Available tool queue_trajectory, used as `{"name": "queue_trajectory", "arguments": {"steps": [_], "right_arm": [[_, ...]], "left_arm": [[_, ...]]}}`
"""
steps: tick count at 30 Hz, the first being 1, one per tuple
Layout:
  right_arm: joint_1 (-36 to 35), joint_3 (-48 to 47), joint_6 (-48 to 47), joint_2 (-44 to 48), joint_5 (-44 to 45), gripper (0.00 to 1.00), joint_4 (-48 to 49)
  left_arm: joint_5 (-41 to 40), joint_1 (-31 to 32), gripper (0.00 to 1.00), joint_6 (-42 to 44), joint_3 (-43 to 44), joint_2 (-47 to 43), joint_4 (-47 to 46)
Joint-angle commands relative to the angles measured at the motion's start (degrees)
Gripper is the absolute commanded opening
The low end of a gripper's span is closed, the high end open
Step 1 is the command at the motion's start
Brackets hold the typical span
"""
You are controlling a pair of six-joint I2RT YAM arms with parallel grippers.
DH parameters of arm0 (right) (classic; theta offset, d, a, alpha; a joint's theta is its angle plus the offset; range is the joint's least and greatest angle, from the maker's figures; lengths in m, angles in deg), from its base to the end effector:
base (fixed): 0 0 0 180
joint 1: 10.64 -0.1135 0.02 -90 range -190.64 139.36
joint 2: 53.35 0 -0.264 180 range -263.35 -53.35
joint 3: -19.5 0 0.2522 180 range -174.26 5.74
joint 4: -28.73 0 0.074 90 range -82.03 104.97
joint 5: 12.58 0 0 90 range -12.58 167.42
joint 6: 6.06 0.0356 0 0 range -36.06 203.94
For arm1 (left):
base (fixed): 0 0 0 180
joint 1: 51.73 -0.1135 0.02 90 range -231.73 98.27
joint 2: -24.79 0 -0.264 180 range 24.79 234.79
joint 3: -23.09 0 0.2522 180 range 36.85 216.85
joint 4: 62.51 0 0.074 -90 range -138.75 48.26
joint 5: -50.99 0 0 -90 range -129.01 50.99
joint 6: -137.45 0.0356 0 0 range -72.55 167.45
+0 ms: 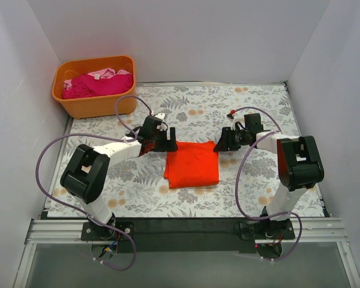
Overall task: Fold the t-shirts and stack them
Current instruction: Fold the tshirt
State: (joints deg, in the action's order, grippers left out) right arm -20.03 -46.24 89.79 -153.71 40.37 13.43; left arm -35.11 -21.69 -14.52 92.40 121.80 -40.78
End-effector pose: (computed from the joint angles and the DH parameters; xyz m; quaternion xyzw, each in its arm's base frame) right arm 0.3329 0.0768 0.1516 -0.1363 0.8870 0.3389 0.2825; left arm 0.2990 -0.1757 0.1751 -0.2465 0.9045 -0.2714 0.2177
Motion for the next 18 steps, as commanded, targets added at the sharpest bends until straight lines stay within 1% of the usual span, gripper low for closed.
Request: {"name": "queue_trajectory", "arguments": {"steps": [1, 2, 4, 5, 6, 8, 9, 10, 11, 12, 13, 14, 18], "right_arm": [[0.2, -2.9, -2.1, -1.2, -4.2, 0.45, 3.4], [0.2, -3.1, -2.2, -2.0, -4.6, 0.43, 3.5], [0.2, -3.6, -2.3, -3.0, -5.9, 0.41, 3.7], [0.2, -3.7, -2.4, -3.3, -6.3, 0.39, 3.7], [0.2, -3.8, -2.7, -3.4, -6.6, 0.34, 3.8], [0.2, -3.8, -2.9, -3.3, -7.4, 0.27, 3.7], [0.2, -3.8, -2.9, -3.1, -7.6, 0.21, 3.7], [0.2, -3.9, -2.9, -2.9, -7.9, 0.18, 3.7], [0.2, -4.0, -2.9, -2.3, -8.0, 0.12, 3.7], [0.1, -4.1, -2.9, -1.9, -8.2, 0.09, 3.7], [0.2, -4.1, -2.8, -1.3, -8.1, 0.07, 3.6], [0.1, -4.1, -2.8, -0.1, -8.0, 0.02, 3.6], [-0.5, -4.5, -2.9, 2.8, -6.8, 0.01, 2.7]], "left_arm": [[3.2, -0.5, 0.7, 3.8, 2.8, -0.1, -3.9], [3.8, -0.5, 0.65, 3.8, 2.7, 0.2, -4.1], [4.8, -0.5, 0.61, 3.7, 2.8, 1.2, -4.4], [5.0, -0.5, 0.56, 3.4, 2.8, 1.4, -4.4], [5.1, -0.5, 0.48, 3.3, 2.7, 1.5, -4.5], [5.7, -0.5, 0.37, 2.8, 2.4, 1.5, -4.9], [5.9, -0.5, 0.29, 2.7, 2.3, 1.4, -5.2], [6.3, -0.6, 0.26, 2.5, 1.8, 1.1, -5.4], [6.6, -0.5, 0.21, 2.2, 1.6, 0.9, -5.6], [6.6, -0.5, 0.09, 1.9, 1.5, 0.7, -5.6], [6.6, -0.5, 0.01, 1.3, 1.1, 0.4, -5.6], [6.3, -0.6, 0.0, 0.8, 0.6, -0.8, -5.7], [3.8, -0.5, 0.0, -4.4, -2.3, -5.7, -5.8]]}}
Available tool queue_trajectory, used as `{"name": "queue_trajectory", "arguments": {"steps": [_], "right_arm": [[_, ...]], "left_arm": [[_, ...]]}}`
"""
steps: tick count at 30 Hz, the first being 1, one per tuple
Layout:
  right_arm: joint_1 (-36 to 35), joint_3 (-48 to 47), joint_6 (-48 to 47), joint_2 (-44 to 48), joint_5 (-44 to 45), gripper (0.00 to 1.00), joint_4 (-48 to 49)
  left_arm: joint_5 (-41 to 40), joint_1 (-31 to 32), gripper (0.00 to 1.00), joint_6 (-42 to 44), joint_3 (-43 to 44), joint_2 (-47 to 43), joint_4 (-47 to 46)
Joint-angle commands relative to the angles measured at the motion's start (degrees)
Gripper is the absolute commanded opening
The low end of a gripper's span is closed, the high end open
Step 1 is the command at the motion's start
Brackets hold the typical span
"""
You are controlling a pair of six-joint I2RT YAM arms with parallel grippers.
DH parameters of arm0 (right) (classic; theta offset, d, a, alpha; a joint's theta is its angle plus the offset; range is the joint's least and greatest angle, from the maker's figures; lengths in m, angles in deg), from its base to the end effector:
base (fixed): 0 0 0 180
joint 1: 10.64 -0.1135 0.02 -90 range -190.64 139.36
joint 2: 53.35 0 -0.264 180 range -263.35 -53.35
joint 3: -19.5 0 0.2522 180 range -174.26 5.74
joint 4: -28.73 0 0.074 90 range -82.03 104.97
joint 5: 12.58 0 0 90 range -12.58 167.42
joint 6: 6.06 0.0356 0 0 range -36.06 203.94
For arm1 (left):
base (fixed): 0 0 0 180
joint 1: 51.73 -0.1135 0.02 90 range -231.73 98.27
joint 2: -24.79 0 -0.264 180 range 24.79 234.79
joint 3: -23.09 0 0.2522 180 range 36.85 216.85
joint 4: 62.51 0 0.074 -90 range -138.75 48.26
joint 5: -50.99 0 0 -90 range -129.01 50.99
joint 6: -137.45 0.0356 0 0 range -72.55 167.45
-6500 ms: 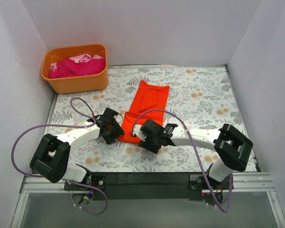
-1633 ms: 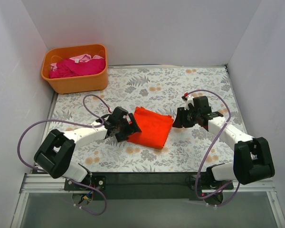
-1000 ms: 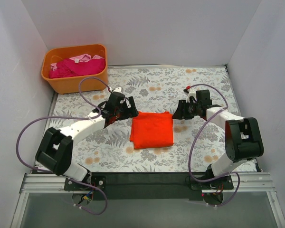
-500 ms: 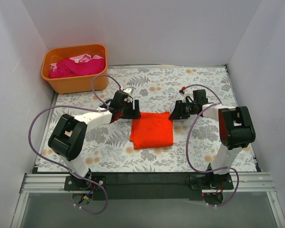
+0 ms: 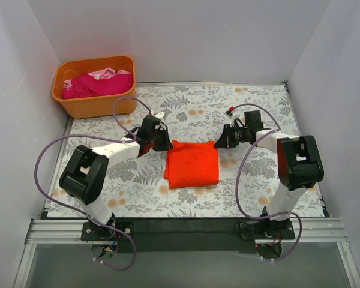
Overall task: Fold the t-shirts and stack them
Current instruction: Fold the tshirt
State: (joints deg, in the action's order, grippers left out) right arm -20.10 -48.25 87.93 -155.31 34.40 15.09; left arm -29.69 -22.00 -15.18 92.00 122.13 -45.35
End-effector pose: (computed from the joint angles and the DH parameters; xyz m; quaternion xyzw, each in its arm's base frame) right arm 0.3416 0.0815 0.1558 -0.1731 0.8608 0.3790 0.2922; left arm 0.3027 -0.1795 0.1773 -0.2319 0.8937 -0.3239 0.2065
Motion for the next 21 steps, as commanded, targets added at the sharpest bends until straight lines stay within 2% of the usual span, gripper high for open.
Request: {"name": "queue_trajectory", "arguments": {"steps": [1, 6, 10, 11, 12, 14, 15, 17, 18, 21], "right_arm": [[-0.6, -2.8, -1.3, 4.8, -0.4, 0.01, 0.6], [-2.8, -5.6, -2.6, 4.7, 1.2, 0.01, -2.0], [-3.7, -8.2, -2.5, 1.2, 2.1, 0.02, -2.5], [-3.7, -8.7, -2.4, -0.2, 2.4, 0.07, -2.5], [-3.8, -9.2, -2.4, -1.0, 3.2, 0.11, -2.4], [-3.8, -10.8, -2.6, -2.7, 4.0, 0.2, -2.6], [-3.9, -11.3, -2.8, -2.8, 4.5, 0.22, -3.0], [-4.5, -12.2, -3.1, -1.9, 6.9, 0.26, -4.3], [-5.0, -12.3, -3.3, -0.9, 8.2, 0.28, -4.7], [-8.2, -11.3, -3.7, 3.9, 16.0, 0.38, -6.3]], "left_arm": [[-2.0, -0.2, 0.0, -4.6, -2.7, -7.0, -1.3], [-6.5, -0.5, 0.0, -9.8, -9.1, -12.6, -3.0], [-7.4, -2.0, 0.0, -13.7, -11.7, -10.7, -4.8], [-7.5, -2.3, 0.0, -14.7, -11.6, -9.9, -4.7], [-7.6, -2.7, 0.1, -15.2, -11.0, -9.4, -4.3], [-7.5, -2.7, 0.19, -16.7, -10.5, -9.0, -3.7], [-7.4, -2.7, 0.32, -17.3, -10.2, -9.4, -3.5], [-7.6, -2.7, 0.45, -18.3, -9.8, -11.8, -0.9], [-7.8, -2.7, 0.55, -19.4, -9.7, -13.0, 1.0], [-8.4, -2.1, 0.64, -22.6, -10.3, -18.0, 6.4]]}}
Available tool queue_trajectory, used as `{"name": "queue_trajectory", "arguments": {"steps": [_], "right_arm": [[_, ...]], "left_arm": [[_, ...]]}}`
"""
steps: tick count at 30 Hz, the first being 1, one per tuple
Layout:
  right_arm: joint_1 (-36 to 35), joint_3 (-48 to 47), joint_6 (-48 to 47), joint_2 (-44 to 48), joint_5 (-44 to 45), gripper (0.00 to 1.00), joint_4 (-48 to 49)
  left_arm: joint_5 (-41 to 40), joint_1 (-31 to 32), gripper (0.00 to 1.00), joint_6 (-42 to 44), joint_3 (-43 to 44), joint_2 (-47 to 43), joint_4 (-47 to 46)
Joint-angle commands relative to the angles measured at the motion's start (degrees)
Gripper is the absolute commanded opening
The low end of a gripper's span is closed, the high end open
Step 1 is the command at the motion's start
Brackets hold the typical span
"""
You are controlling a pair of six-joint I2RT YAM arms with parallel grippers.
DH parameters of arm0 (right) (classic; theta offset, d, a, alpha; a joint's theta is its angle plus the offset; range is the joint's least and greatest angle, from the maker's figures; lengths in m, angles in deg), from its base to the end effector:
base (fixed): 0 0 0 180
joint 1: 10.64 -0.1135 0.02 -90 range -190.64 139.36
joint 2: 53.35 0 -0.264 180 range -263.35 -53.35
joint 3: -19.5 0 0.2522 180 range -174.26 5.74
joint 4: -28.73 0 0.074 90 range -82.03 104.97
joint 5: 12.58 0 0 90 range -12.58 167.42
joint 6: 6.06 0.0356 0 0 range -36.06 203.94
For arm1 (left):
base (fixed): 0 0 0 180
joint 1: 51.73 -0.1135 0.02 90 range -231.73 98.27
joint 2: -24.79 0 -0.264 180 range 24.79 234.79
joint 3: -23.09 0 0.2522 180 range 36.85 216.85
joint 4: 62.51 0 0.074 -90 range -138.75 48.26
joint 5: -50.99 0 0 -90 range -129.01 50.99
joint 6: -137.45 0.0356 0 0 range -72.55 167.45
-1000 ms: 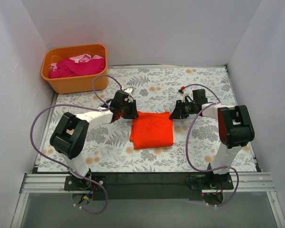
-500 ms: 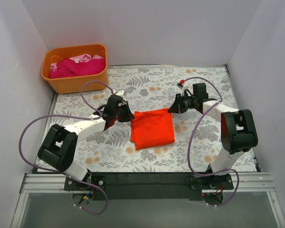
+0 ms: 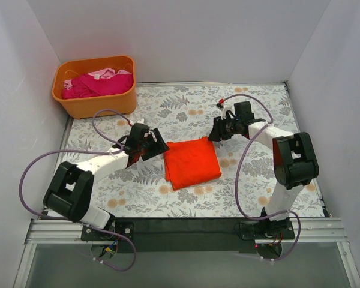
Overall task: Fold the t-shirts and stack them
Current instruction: Fold the tshirt
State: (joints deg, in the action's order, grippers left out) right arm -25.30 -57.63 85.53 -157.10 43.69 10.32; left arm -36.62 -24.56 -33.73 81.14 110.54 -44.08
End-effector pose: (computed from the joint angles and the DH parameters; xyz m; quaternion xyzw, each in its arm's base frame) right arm 0.3640 0.1157 0.1836 -0.2109 0.8659 0.3171 0.3244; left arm 0.2659 -0.1382 0.1806 -0.4142 0.8298 -0.3141 0.2029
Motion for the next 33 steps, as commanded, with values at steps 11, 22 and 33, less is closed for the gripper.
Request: {"name": "queue_trajectory", "arguments": {"steps": [11, 22, 33], "right_arm": [[-19.3, 8.1, 6.1, 19.4, 22.0, 0.39, -2.2], [-19.9, 14.4, 7.7, 24.5, 28.9, 0.4, -3.1], [-14.4, 17.0, 7.7, 28.3, 28.0, 0.4, -3.4]], "left_arm": [[-0.7, 7.0, 0.56, -16.6, -8.6, -11.1, 8.6], [0.3, 11.5, 0.53, -17.6, -4.1, -1.6, 7.6], [5.3, 12.9, 0.1, -22.1, -2.6, -2.6, 7.9]]}}
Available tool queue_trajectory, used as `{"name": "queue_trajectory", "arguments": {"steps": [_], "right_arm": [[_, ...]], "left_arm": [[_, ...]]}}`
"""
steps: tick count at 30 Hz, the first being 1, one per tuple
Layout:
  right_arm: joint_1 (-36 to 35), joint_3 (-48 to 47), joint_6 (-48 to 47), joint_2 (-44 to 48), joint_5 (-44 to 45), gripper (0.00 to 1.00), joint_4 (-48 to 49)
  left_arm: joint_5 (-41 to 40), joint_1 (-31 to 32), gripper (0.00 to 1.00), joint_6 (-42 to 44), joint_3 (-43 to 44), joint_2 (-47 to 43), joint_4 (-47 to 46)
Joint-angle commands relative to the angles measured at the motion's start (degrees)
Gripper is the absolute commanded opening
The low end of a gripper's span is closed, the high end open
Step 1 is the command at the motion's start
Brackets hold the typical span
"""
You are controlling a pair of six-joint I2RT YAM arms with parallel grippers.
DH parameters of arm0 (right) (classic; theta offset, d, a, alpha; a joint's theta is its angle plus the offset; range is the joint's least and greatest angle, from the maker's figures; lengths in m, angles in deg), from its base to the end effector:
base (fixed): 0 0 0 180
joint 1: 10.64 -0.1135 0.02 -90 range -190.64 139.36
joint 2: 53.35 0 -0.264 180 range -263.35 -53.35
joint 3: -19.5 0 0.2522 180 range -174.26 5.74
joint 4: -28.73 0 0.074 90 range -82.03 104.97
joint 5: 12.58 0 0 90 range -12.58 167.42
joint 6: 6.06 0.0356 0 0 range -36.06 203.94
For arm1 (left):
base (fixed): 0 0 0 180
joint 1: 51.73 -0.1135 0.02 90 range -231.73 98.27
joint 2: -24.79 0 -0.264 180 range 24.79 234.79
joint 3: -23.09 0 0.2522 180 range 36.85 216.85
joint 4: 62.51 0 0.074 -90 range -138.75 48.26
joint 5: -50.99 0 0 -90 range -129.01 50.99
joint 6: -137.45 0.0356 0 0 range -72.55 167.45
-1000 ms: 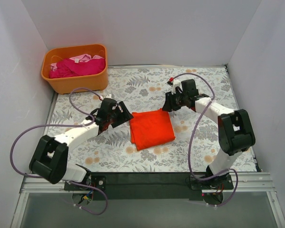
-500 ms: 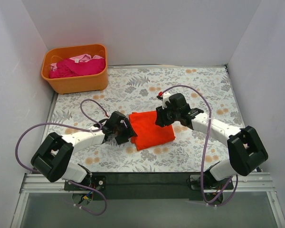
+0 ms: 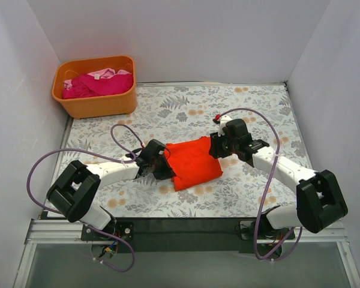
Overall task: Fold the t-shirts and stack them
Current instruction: Fold the tshirt
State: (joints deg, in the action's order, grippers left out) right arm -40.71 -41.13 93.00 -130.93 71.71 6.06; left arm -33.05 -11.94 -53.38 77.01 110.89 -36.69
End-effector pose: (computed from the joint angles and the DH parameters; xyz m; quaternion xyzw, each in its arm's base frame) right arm 0.2481 0.1477 0.2280 -0.1856 0.8848 0.1848 0.3855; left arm 0.2078 -0.1779 0.1498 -0.4752 0.8342 -0.2760 0.0457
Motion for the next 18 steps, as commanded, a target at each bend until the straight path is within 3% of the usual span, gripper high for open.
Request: {"name": "queue_trajectory", "arguments": {"steps": [1, 4, 10, 15, 16, 18], "right_arm": [[1.4, 0.6, 0.3, 2.6, 0.0, 0.4, 0.9], [2.4, 1.3, 0.1, 2.7, -0.6, 0.4, 0.9], [3.7, 1.9, 1.1, 3.2, -5.3, 0.41, 0.9], [5.3, 2.0, 2.4, 3.1, -13.4, 0.45, 0.9], [6.2, 2.2, 2.9, 2.6, -17.0, 0.45, 1.0], [7.0, 2.8, 4.0, 2.2, -20.3, 0.45, 1.0]], "left_arm": [[1.7, 0.3, 0.07, -3.0, 1.3, -4.0, 0.4], [2.7, 0.3, 0.0, -4.5, 0.0, -3.9, -0.2], [7.8, -0.4, 0.01, -7.8, -4.2, 0.2, -3.3], [8.6, -2.7, 0.18, -9.2, -7.3, -2.2, -5.3], [8.5, -2.7, 0.29, -9.2, -7.6, -2.8, -5.3], [7.4, -2.8, 0.37, -9.1, -7.6, -5.3, -4.7]]}}
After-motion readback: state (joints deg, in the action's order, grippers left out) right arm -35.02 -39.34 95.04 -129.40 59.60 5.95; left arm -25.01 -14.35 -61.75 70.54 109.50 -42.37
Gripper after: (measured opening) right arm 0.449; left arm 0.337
